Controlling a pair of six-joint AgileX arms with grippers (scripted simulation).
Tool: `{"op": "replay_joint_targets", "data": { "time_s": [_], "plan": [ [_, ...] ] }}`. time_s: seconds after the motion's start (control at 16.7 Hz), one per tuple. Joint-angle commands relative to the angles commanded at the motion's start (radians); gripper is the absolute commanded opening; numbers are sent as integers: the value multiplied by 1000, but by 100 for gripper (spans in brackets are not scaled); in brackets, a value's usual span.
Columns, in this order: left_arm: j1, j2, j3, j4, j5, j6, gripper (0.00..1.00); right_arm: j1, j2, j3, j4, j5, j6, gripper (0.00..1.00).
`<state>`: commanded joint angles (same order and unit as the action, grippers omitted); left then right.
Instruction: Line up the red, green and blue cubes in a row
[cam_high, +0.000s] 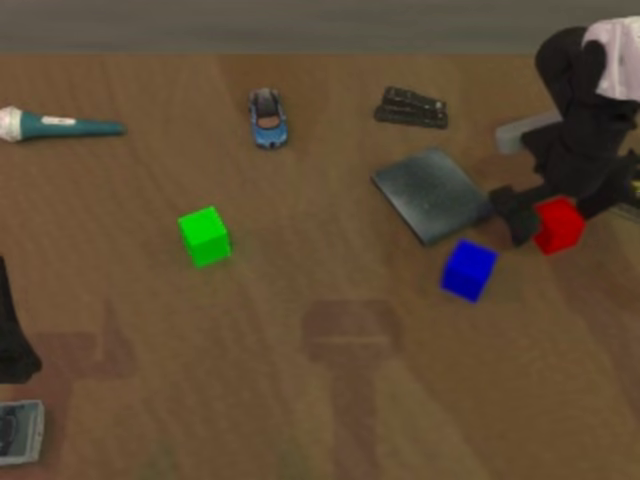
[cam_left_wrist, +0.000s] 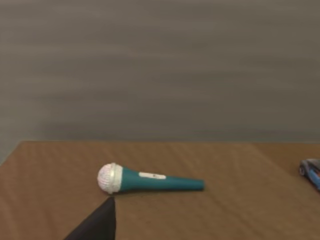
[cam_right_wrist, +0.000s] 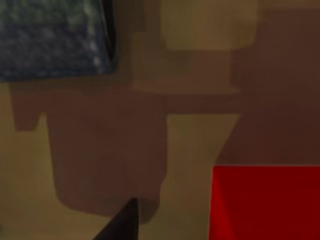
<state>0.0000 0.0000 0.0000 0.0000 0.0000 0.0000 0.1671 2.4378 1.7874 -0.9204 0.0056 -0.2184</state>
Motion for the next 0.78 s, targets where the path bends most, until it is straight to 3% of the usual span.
{"op": "replay_joint_targets", "data": {
  "time_s": [0.36, 0.78],
  "plan": [
    [0, 0, 0, 0, 0, 0, 100, 0, 0, 0, 0, 0, 0, 2],
    [0, 0, 0, 0, 0, 0, 100, 0, 0, 0, 0, 0, 0, 0]
  ]
}}
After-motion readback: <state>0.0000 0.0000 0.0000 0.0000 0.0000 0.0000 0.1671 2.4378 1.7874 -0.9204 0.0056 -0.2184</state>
